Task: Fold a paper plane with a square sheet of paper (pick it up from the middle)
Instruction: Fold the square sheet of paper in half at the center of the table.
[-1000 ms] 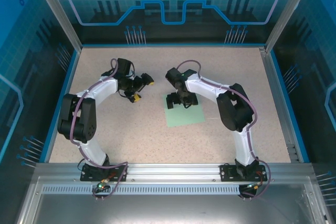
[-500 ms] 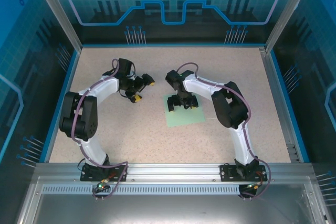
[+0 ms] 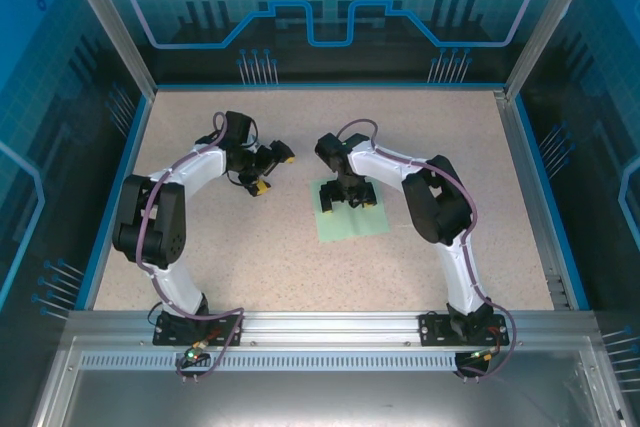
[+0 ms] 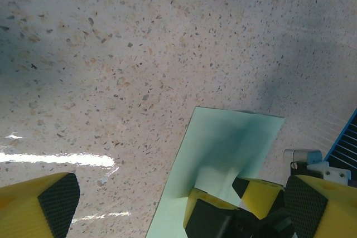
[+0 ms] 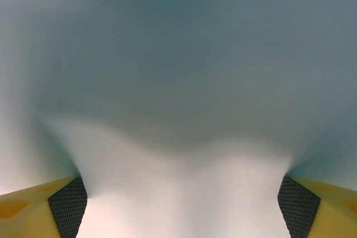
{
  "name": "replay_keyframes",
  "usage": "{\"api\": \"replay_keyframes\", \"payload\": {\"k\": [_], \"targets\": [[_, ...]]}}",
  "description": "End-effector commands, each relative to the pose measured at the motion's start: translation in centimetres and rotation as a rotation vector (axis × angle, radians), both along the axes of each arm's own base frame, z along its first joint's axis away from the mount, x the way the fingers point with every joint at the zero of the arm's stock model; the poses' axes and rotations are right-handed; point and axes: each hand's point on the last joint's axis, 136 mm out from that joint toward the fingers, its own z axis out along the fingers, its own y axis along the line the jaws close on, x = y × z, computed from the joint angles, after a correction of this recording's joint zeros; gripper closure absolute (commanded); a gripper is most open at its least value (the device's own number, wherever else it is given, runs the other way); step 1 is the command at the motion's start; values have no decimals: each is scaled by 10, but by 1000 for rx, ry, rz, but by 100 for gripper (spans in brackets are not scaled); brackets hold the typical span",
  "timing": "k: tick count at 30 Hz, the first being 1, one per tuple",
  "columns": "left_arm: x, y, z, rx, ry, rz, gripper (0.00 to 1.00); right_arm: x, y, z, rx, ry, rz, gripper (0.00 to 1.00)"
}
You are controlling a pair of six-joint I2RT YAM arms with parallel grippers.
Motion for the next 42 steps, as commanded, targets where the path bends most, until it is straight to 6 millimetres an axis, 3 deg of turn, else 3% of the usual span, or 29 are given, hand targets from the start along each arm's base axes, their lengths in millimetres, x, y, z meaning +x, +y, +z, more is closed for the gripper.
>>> {"api": "replay_keyframes", "payload": {"k": [1, 8, 12, 19, 21, 27, 29, 37, 42], "targets": [[-2, -1, 1, -17, 18, -16, 1, -22, -15, -49, -70, 114, -30, 9], [-4, -1, 1, -15, 20, -17, 1, -13, -9, -31, -31, 59, -43, 17], [-7, 0, 0, -12, 19, -18, 1, -4, 8, -8, 73, 10, -35, 33], [-13, -1, 0, -23, -5, -24, 3, 7, 46, 39, 326, -55, -27, 75], [-15, -2, 0, -34, -12, -28, 6, 10, 61, 55, 441, -68, -17, 83], [-22, -9, 2, -63, -48, -46, 14, 15, 88, 102, 810, -108, -5, 85], [-23, -14, 4, -72, -63, -62, 19, 14, 86, 101, 849, -93, -12, 85], [-28, -53, 4, -107, -102, -166, 37, 12, 55, 45, 716, -16, -74, 80], [-30, -73, 0, -126, -107, -206, 42, 10, 37, 25, 615, 15, -99, 79]]}}
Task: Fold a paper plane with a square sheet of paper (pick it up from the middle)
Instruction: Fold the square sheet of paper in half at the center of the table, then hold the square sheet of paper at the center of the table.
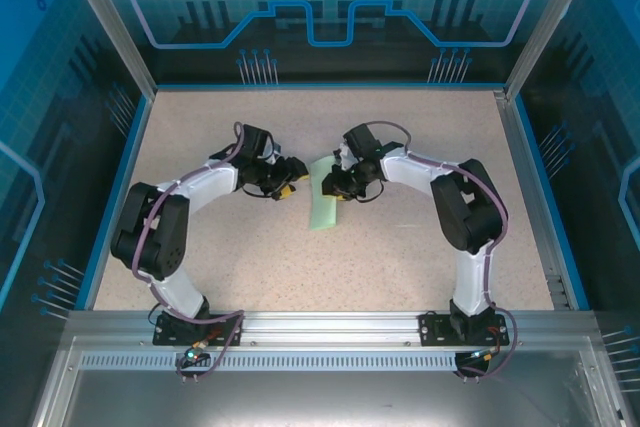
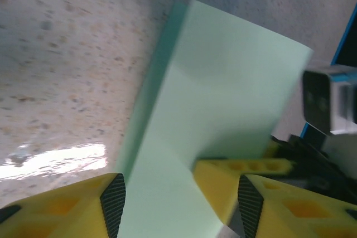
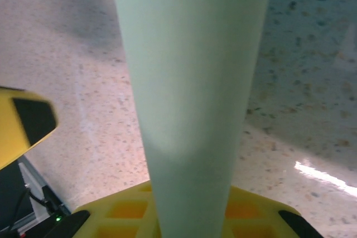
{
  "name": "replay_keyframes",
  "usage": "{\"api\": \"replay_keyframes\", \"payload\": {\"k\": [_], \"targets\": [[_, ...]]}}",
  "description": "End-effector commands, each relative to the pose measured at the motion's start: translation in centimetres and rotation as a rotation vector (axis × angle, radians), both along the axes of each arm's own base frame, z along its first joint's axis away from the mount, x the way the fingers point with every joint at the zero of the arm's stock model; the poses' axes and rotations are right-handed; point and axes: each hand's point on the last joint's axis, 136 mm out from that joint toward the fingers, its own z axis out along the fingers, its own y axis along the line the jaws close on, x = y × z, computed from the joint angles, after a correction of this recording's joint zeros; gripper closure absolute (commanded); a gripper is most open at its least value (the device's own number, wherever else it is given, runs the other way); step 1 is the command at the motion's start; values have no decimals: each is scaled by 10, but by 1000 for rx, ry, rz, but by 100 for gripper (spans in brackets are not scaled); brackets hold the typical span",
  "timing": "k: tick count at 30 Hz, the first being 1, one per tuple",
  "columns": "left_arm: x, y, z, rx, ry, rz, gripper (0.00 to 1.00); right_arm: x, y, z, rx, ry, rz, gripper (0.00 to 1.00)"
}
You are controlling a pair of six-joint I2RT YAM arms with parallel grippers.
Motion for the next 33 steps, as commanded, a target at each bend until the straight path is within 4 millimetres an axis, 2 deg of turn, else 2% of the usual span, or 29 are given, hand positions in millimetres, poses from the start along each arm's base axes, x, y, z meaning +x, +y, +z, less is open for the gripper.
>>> {"api": "replay_keyframes", "payload": {"k": [1, 3, 5, 8, 15, 19, 33], "targets": [[-2, -15, -6, -33, 1, -40, 42, -7, -17, -21, -83, 60, -5, 78], [-1, -21, -8, -37, 5, -51, 44, -7, -22, -27, -103, 75, -16, 77], [-1, -26, -11, -36, 6, -61, 47, -8, -25, -31, -123, 82, -28, 71], [1, -34, -14, -37, 12, -75, 54, -8, -28, -33, -138, 84, -40, 69], [0, -48, -26, -36, 42, -103, 72, -8, -31, -37, -170, 115, -62, 74], [-3, -56, -32, -43, 61, -126, 79, -8, -31, -40, -179, 131, -66, 75], [-9, -63, -59, -27, 152, -148, 90, -6, -31, -41, -184, 147, -79, 74]]}}
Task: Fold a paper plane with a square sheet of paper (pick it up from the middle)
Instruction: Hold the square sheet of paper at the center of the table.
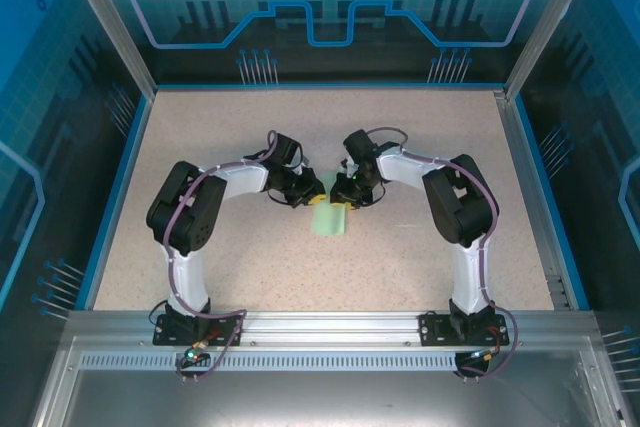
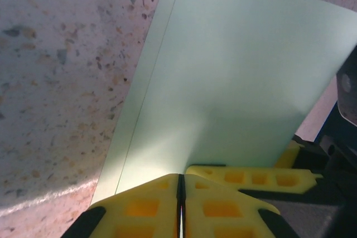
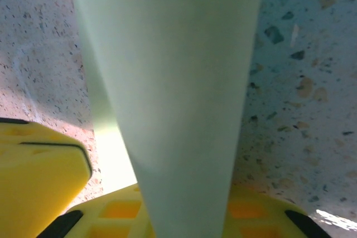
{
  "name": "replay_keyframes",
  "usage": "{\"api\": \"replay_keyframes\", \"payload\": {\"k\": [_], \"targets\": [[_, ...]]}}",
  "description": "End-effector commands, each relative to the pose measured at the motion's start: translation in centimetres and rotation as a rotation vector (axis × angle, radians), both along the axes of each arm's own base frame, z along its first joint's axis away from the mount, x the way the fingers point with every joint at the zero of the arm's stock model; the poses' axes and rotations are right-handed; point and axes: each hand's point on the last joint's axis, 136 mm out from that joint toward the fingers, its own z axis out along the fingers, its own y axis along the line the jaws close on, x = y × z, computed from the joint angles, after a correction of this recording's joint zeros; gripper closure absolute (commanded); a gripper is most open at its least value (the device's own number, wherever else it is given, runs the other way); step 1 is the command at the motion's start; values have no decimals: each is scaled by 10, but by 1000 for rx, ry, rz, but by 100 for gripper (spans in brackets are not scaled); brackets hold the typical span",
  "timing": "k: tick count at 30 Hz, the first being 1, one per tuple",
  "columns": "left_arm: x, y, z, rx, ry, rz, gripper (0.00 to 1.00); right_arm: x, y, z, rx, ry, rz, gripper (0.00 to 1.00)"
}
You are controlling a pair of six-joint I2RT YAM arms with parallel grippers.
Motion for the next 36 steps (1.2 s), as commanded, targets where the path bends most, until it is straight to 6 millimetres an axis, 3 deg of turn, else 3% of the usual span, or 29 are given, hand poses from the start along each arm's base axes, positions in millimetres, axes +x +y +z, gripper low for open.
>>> {"api": "replay_keyframes", "payload": {"k": [1, 11, 16, 21, 26, 30, 36], "targets": [[-5, -7, -3, -11, 47, -22, 91, 1, -4, -5, -17, 35, -22, 74], [-12, 3, -23, 77, 115, -20, 95, 1, 0, 7, 11, 33, -22, 73], [-14, 9, -29, 125, 129, -27, 96, 5, -4, 23, -4, -22, -19, 67], [-14, 13, -30, 153, 122, -38, 96, 4, -9, 22, -33, -29, -15, 61], [-11, 10, -25, 150, 111, -47, 96, 8, -8, 20, -33, -49, 1, 60], [-7, 7, -19, 138, 98, -53, 95, 8, -8, 12, -38, -40, 8, 67], [6, -1, 17, 87, 18, -50, 84, 6, -13, 0, -70, -20, -16, 71]]}}
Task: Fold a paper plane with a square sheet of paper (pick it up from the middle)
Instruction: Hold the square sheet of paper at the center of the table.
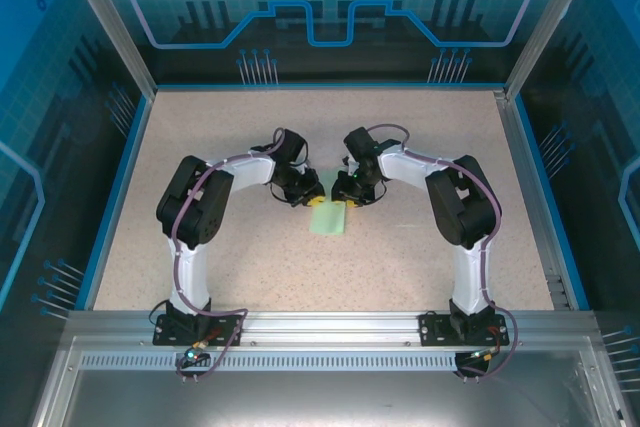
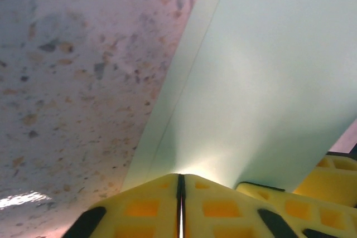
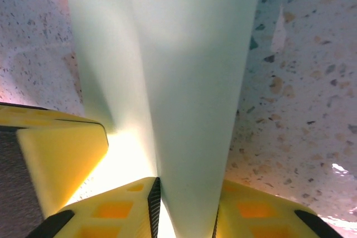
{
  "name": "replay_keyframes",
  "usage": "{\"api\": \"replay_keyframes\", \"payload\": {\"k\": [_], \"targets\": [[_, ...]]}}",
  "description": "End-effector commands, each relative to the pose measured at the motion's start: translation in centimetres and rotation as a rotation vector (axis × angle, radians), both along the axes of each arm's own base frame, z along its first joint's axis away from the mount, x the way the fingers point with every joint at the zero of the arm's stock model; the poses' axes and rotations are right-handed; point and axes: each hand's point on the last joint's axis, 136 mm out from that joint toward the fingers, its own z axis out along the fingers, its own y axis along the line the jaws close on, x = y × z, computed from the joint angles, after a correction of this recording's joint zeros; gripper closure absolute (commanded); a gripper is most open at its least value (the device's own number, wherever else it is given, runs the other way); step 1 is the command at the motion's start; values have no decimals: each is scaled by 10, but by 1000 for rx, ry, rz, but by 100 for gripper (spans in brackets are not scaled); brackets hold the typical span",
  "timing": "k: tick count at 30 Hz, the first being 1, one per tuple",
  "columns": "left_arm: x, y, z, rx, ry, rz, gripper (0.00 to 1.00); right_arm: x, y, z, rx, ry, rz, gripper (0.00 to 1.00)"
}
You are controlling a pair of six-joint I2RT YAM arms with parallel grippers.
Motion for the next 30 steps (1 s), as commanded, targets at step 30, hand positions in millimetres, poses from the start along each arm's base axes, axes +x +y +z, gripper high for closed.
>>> {"api": "replay_keyframes", "payload": {"k": [30], "targets": [[10, 22, 35, 93, -117, 47, 71, -5, -14, -38, -163, 104, -18, 61]]}}
